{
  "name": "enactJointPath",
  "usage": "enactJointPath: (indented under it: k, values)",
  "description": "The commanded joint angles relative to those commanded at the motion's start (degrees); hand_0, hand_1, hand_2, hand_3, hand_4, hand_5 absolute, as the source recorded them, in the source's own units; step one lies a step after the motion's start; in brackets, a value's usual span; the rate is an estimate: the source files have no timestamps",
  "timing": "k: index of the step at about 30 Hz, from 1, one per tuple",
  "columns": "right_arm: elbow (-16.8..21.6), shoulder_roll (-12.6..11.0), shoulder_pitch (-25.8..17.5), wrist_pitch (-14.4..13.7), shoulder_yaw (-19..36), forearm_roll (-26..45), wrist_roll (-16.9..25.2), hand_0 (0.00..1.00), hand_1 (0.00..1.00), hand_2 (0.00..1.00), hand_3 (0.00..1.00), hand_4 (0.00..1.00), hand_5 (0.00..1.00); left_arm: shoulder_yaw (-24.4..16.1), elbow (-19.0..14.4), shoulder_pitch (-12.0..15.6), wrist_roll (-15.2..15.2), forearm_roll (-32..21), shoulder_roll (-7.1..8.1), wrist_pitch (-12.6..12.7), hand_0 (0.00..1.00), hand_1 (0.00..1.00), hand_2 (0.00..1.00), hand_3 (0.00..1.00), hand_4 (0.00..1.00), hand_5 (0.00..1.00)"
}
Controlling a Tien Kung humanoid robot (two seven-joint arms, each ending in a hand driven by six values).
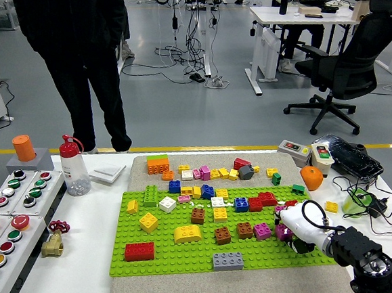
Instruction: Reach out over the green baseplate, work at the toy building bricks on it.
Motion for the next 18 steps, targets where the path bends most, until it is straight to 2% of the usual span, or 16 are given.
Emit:
enactJointPath:
  k: [2, 7, 8, 18]
  values:
    - [-0.13, 0.00, 0.02, -0.27, -0.06, 0.00, -0.01, 0.136, 0.292, 0.568, 0.577, 0.663, 0.113, 0.00, 0.00, -0.03, 0.01, 0.02, -0.01, -0.01, 0.638, 0.604, 0.610, 0.453, 0.354, 0.991]
    - [-0.14, -0.02, 0.00, -0.95, -0.01, 0.00, -0.03, 0.136, 0.292, 0.568, 0.577, 0.663, 0.113, 0.03, 0.00, -0.14, 0.03, 0.03, 0.00, -0.02, 0.638, 0.604, 0.610, 0.453, 0.354, 0.991]
    - [-0.13, -0.03, 0.01, -1.00, 0.03, 0.00, -0.02, 0.132, 0.283, 0.534, 0.543, 0.659, 0.126, 0.03, 0.00, -0.18, 0.03, 0.02, 0.01, -0.02, 0.637, 0.604, 0.610, 0.453, 0.354, 0.991]
    - [0.80, -0.34, -0.30, -1.56, 0.63, 0.00, 0.05, 0.125, 0.278, 0.526, 0.528, 0.655, 0.127, -0.02, 0.01, -0.31, 0.01, 0.10, 0.04, -0.03, 0.637, 0.603, 0.610, 0.454, 0.354, 0.991]
